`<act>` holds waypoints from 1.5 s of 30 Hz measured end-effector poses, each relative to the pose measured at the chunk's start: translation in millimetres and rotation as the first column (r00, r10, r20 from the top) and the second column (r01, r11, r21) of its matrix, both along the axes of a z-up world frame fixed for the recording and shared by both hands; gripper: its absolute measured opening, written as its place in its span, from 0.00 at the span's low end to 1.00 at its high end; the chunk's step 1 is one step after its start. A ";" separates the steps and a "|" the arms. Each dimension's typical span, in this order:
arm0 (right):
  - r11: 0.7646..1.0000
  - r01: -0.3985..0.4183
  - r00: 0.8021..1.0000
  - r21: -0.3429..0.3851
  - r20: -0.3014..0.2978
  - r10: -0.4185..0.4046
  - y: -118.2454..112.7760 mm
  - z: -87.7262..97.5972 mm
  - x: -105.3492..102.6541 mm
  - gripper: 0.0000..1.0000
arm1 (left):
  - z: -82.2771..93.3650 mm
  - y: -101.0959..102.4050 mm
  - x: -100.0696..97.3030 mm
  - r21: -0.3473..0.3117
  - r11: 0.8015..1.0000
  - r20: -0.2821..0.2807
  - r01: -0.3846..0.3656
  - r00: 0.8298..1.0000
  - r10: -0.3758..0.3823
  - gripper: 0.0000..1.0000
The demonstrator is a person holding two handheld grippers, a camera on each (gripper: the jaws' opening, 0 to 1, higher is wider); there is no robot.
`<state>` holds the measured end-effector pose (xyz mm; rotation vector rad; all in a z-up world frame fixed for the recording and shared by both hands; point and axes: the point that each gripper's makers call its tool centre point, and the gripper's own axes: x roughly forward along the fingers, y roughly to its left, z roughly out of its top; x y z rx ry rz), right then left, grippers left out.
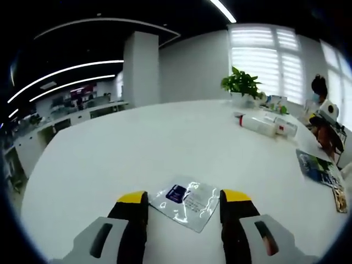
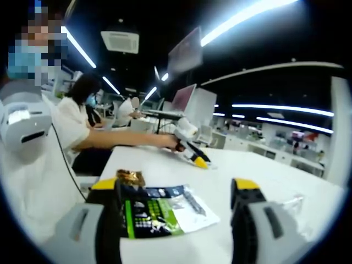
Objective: Arrange the skincare products in the storage area until every visible bottle or jar stands upright without overlapping.
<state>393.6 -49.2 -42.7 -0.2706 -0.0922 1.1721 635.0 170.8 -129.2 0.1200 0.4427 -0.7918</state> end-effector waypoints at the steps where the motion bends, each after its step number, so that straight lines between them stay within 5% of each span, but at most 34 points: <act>1: 1.000 0.001 1.000 -0.001 0.000 -0.001 0.0 -0.2 0.0 0.83 | -0.1 0.3 -0.4 0.002 1.000 -0.002 0.000 1.000 0.000 0.53; 45: 1.000 0.004 1.000 0.003 0.000 -0.004 -0.3 1.3 1.2 0.82 | 5.6 -18.0 -23.8 0.020 0.995 0.005 0.094 0.996 -0.094 0.53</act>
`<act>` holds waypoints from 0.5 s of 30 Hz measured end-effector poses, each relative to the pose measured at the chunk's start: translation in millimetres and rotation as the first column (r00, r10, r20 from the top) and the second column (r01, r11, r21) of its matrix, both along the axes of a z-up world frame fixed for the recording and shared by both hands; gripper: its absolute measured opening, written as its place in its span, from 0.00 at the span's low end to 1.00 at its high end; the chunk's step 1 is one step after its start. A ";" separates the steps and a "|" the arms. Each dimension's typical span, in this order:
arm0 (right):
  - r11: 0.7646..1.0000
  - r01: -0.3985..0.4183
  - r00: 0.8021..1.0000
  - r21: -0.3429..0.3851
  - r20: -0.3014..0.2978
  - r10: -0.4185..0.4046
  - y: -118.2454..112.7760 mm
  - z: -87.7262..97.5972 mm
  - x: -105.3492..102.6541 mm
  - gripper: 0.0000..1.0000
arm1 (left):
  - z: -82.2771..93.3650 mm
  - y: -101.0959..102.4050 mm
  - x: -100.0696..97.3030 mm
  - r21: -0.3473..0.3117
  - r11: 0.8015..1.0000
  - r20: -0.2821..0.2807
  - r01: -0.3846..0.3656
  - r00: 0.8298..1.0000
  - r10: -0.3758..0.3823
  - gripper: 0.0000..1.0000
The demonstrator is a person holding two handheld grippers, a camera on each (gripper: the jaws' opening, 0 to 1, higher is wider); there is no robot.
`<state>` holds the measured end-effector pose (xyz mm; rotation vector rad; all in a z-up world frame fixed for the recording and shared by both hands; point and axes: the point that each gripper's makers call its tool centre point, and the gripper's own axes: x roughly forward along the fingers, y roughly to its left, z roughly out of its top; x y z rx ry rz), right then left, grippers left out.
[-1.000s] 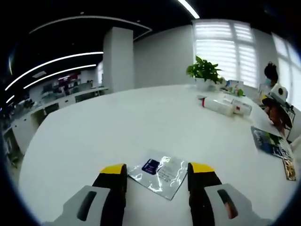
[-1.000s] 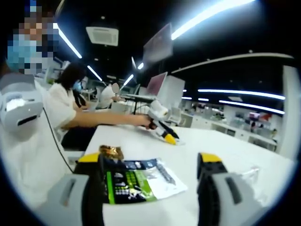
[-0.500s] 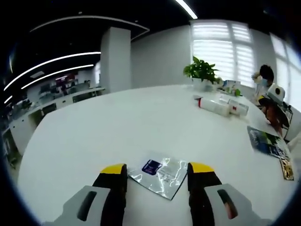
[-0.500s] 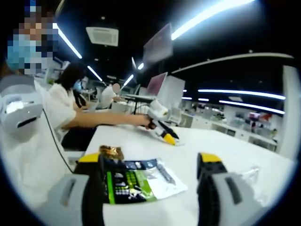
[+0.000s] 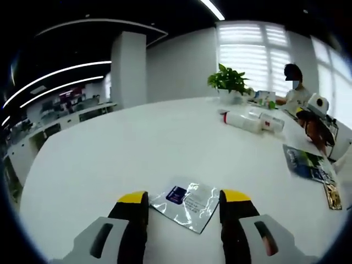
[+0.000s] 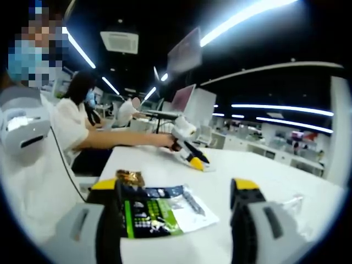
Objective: Arrange the skincare products in the storage area until every visible bottle or jar stands upright without overlapping.
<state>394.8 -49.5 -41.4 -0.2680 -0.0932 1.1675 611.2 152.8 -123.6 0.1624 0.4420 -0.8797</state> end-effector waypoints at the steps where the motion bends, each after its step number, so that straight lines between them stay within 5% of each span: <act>1: 1.000 0.000 1.000 0.001 0.000 0.000 0.0 0.1 -0.1 0.82 | -0.2 -0.6 -0.9 0.000 1.000 -0.002 0.003 1.000 -0.003 0.53; 15: 1.000 -0.001 1.000 0.002 -0.002 0.001 -0.1 0.5 -0.2 0.82 | -2.5 -16.8 -19.4 0.018 0.999 -0.005 0.040 0.999 -0.040 0.53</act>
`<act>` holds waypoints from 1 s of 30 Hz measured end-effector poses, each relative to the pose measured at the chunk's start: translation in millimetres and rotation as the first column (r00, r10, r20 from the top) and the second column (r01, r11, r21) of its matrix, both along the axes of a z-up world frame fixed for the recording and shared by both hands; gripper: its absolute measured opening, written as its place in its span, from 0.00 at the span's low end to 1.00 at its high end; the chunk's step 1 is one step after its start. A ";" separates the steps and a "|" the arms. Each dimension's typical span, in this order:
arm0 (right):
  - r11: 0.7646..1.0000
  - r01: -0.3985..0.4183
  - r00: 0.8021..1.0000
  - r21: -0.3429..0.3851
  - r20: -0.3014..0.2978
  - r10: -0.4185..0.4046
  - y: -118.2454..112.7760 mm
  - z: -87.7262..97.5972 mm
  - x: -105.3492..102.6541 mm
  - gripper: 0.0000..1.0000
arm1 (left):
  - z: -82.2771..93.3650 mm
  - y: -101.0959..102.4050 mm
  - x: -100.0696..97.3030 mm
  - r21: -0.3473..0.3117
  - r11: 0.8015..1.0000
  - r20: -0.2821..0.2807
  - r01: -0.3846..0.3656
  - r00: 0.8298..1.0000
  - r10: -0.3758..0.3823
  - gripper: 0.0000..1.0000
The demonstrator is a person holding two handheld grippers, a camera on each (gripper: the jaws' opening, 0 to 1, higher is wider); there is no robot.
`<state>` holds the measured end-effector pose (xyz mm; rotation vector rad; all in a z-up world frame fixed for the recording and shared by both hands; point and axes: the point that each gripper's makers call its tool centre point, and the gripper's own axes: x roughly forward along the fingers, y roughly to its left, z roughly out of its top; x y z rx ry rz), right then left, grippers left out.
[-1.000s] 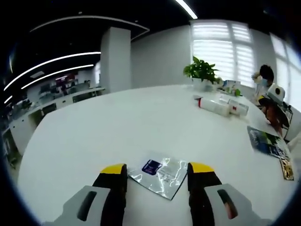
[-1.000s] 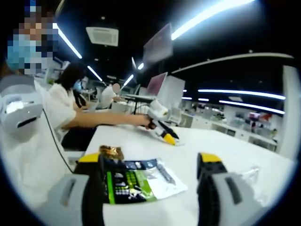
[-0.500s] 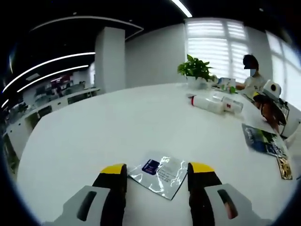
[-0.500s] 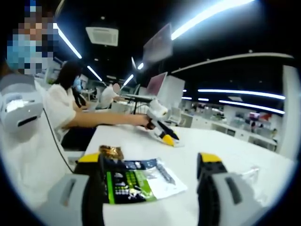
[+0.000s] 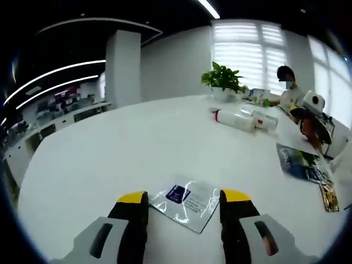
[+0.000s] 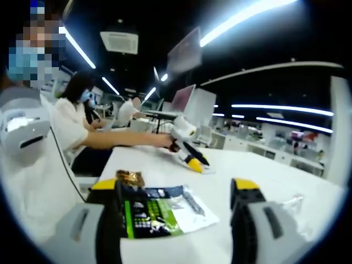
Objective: Arrange the skincare products in the storage area until every visible bottle or jar stands upright without overlapping.
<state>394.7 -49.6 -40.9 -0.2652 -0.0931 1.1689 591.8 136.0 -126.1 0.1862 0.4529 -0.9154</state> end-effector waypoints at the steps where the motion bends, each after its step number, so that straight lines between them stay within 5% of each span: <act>1: 1.000 0.000 1.000 0.000 0.000 0.000 0.0 0.0 0.0 0.82 | 0.3 -0.3 -0.5 0.000 1.000 0.001 0.001 1.000 -0.001 0.53; 30: 1.000 0.003 1.000 -0.001 -0.002 -0.003 0.4 -0.5 1.1 0.82 | 8.1 -23.0 -28.3 0.008 0.996 0.011 0.091 0.996 -0.091 0.53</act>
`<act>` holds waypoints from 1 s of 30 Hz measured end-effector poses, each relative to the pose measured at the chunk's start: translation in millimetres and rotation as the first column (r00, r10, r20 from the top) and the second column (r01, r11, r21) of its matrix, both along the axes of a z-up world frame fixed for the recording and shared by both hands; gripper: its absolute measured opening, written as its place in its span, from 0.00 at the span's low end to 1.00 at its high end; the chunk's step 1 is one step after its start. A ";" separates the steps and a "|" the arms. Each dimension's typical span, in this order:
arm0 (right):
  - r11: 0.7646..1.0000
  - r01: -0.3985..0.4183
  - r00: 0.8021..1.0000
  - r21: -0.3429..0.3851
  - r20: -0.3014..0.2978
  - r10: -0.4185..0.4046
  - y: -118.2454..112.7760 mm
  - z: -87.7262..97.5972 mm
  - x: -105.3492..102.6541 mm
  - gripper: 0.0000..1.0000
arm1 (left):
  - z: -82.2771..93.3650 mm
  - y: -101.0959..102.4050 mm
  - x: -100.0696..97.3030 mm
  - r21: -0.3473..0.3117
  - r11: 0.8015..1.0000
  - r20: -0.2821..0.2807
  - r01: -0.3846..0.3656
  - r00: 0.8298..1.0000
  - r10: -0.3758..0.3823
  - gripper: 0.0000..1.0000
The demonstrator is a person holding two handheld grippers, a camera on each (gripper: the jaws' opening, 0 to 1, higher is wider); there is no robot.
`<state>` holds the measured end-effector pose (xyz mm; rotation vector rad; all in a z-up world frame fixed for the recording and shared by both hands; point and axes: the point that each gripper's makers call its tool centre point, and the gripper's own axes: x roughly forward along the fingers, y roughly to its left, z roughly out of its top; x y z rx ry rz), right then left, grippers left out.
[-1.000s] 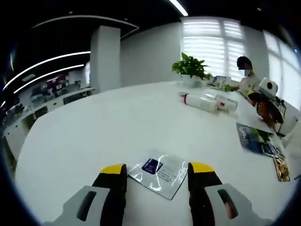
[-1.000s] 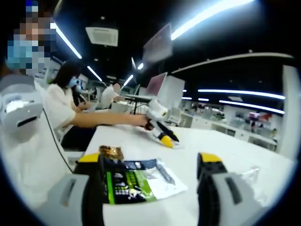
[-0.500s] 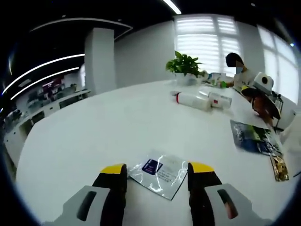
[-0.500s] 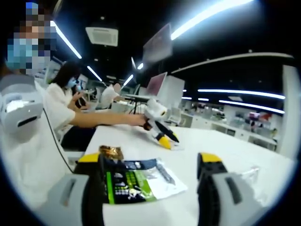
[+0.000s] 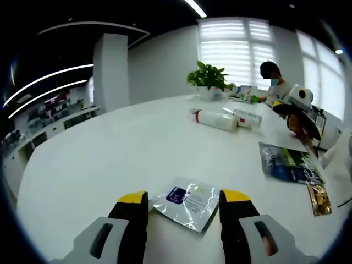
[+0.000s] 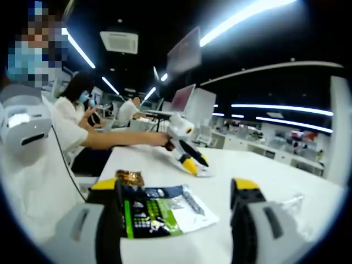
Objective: Arrange the skincare products in the storage area until every visible bottle or jar stands upright without overlapping.
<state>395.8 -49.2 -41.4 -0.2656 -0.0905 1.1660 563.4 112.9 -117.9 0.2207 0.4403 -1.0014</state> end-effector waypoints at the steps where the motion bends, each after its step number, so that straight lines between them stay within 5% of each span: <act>1: 1.000 0.000 1.000 0.000 -0.001 0.000 0.0 -0.1 0.0 0.82 | -0.1 -0.9 -1.6 0.000 1.000 -0.002 0.003 1.000 -0.003 0.53; 5: 1.000 -0.002 1.000 0.000 -0.001 0.002 0.4 0.1 -0.3 0.82 | -0.4 -7.9 -12.0 -0.037 0.999 -0.053 0.028 0.998 -0.030 0.53; 11: 1.000 0.000 1.000 0.001 0.000 0.000 0.0 0.4 -0.2 0.82 | 4.8 -13.2 -21.4 -0.009 0.999 -0.021 0.046 0.999 -0.046 0.53; 17: 1.000 0.000 1.000 0.000 0.000 0.000 0.1 0.0 -0.8 0.82 | -1.2 -16.2 -31.6 0.004 0.997 -0.062 0.071 0.996 -0.070 0.53; 30: 1.000 0.001 1.000 0.000 -0.001 -0.001 -1.2 0.3 0.6 0.82 | -1.4 -20.1 -46.7 0.051 0.994 -0.040 0.093 0.995 -0.091 0.53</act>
